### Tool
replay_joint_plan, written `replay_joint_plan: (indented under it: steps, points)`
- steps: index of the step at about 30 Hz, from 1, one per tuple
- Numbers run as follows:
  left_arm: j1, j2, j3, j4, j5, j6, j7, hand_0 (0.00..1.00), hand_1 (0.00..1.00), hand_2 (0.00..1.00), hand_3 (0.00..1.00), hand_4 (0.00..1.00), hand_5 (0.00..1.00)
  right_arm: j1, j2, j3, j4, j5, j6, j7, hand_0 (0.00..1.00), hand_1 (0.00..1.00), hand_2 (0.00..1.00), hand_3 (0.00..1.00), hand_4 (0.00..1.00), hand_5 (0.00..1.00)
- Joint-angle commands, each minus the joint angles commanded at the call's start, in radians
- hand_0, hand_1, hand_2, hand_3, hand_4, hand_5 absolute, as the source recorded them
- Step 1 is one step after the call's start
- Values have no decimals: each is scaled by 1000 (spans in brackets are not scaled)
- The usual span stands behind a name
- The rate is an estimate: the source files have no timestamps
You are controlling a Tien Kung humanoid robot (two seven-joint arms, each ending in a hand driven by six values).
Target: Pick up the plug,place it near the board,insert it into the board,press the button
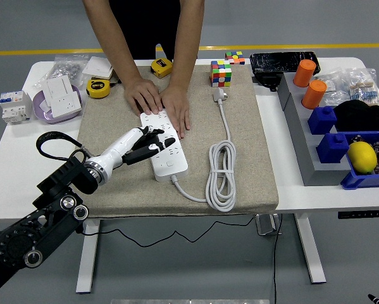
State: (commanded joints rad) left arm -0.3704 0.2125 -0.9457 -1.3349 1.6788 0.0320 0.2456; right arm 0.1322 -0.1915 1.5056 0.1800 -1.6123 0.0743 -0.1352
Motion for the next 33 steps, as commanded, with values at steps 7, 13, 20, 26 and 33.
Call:
replay_joint_plan:
  steps: [7,13,20,26,33]
  points:
    - [-3,6,-42,1,126,48,-4,998,963,889,837,998,998,-1,0,-1,0,1,0,1,998,850,790,807,998,991]
    - [-4,22,-49,17,207,40,10,998,948,861,796,998,998,-1,0,-2,0,3,-1,2,998,850,790,807,998,991]
    - [-10,28,-5,17,181,30,4,995,931,851,787,998,998,-2,0,-1,0,2,-1,1,998,849,790,807,998,990]
    - [-29,30,27,31,189,24,8,993,928,844,783,998,998,2,-1,-3,0,5,-1,2,998,850,790,807,998,990]
    - [-42,30,40,53,196,20,11,989,928,844,780,998,998,3,-1,1,0,4,-2,1,998,851,790,807,998,991]
